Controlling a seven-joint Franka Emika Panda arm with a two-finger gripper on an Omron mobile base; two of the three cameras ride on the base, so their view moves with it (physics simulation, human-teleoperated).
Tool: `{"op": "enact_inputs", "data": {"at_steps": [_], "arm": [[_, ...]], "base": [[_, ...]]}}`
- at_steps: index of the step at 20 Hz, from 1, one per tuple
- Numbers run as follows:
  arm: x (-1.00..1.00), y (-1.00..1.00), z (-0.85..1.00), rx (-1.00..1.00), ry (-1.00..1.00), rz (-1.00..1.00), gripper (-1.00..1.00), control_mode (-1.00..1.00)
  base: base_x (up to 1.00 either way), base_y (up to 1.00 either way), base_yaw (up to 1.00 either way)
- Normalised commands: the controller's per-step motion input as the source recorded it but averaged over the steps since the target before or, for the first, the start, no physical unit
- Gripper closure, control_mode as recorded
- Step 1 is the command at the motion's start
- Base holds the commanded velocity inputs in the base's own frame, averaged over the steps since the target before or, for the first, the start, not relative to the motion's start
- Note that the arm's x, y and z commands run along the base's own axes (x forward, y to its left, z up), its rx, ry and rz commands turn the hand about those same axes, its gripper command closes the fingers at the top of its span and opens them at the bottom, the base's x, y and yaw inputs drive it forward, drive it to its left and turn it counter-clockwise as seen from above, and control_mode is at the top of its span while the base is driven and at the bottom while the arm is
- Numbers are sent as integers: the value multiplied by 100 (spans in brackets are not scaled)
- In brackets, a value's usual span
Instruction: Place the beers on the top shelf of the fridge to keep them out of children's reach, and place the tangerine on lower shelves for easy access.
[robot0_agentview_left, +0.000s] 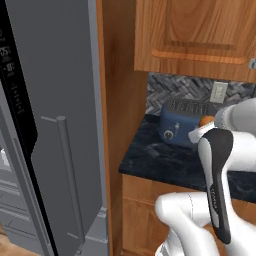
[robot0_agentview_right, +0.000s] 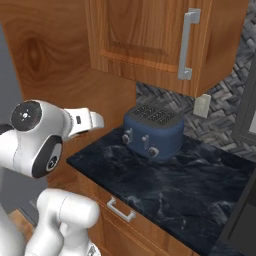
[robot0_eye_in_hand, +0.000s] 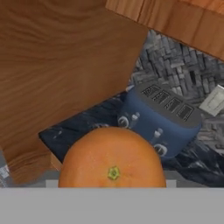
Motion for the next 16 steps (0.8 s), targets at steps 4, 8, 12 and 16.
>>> {"op": "enact_inputs", "data": {"at_steps": [4,8,12,16], "arm": [[-46,22,4,-15,-2,3,100,-100],[-17,5,0,-4,-1,1,100,100],[0,0,0,0,0,0,100,100],[0,0,0,0,0,0,100,100]], "base": [[0,0,0],[-66,20,7],[-97,35,17],[-72,33,43]]}}
